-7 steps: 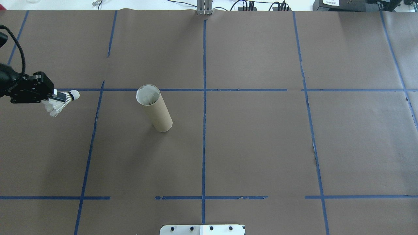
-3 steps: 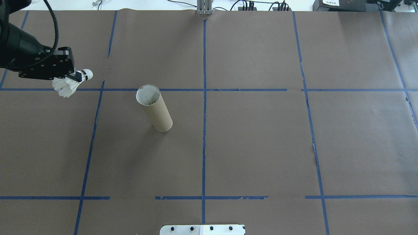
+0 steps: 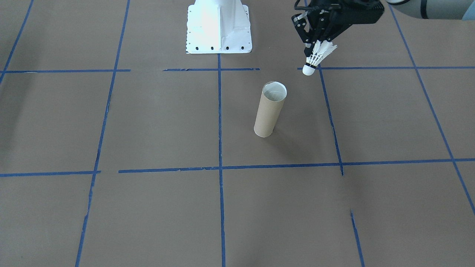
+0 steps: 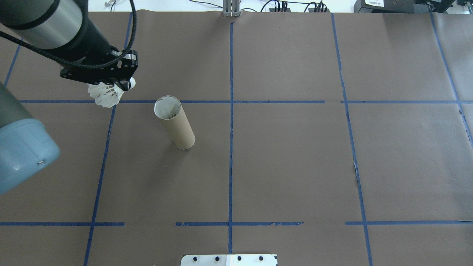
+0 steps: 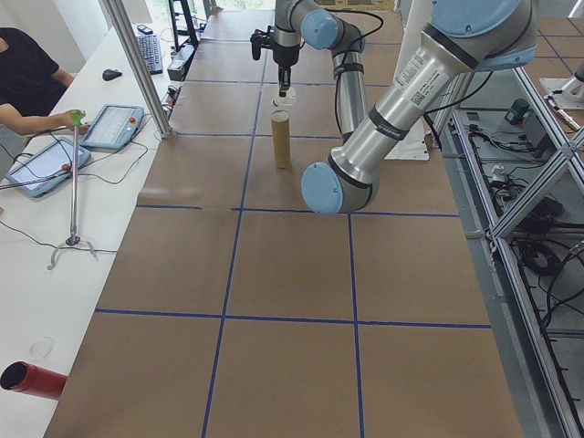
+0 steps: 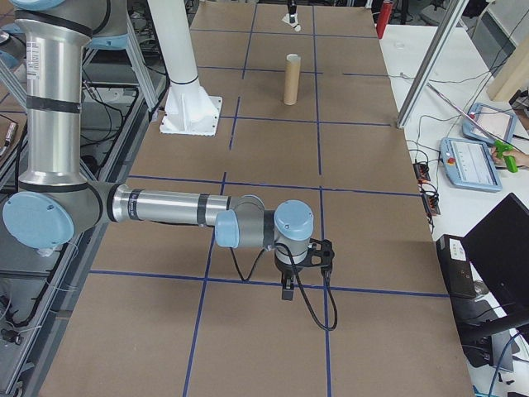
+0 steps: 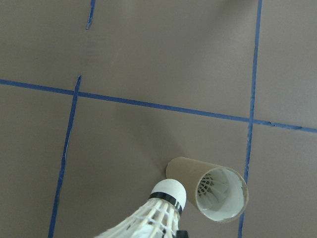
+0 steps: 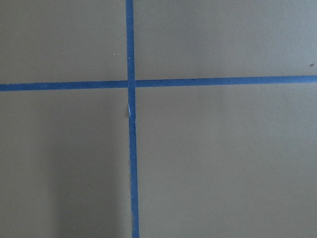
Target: Collect badminton balls into bucket
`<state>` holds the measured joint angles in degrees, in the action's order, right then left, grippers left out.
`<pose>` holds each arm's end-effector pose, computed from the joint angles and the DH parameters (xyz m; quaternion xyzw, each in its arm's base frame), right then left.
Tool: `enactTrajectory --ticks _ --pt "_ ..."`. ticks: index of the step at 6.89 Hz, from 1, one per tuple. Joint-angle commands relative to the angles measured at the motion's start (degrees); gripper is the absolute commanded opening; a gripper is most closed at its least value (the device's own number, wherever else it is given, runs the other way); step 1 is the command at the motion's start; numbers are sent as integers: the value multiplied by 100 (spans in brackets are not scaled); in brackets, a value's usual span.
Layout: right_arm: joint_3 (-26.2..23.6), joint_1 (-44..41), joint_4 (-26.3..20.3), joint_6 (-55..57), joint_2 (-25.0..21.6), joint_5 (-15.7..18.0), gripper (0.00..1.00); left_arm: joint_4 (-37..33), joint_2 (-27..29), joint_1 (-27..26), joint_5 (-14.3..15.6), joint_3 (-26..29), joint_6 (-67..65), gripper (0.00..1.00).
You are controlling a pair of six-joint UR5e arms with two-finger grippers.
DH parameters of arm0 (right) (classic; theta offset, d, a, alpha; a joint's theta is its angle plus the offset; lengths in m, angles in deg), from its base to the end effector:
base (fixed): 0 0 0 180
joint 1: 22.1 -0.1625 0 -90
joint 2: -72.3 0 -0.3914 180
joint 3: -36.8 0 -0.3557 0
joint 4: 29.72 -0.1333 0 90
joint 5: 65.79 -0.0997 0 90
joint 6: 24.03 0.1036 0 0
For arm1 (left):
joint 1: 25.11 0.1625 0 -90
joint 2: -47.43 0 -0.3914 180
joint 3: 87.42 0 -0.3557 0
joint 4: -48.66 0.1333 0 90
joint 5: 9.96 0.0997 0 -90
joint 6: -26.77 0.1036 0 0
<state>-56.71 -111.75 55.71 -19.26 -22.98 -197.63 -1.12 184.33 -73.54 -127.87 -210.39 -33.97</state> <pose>0.0616 -0.4232 0.6354 0.0069 -0.3576 0.0273 0.9334 0.2574 -0.4180 0.0866 0.0297 0.3986 -0.0714 0.9138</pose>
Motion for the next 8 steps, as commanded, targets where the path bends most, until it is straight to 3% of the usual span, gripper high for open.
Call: enactTrajectory --ticks 1,2,4,5,6,8 --pt "0 0 0 -2 0 0 100 948 1098 673 974 843 202 0" --pt "0 0 0 -2 0 0 100 1048 1136 729 1033 871 481 0" --pt "0 0 0 -2 0 0 100 1171 1285 992 1724 1413 973 0" --pt "0 0 0 -2 0 0 100 1215 1295 1036 1919 1486 1490 0" --pt "0 0 0 -2 0 0 100 1216 1330 1037 1921 1548 1747 0" --pt "0 0 0 7 0 0 100 1356 1681 1046 1947 2188 2376 0"
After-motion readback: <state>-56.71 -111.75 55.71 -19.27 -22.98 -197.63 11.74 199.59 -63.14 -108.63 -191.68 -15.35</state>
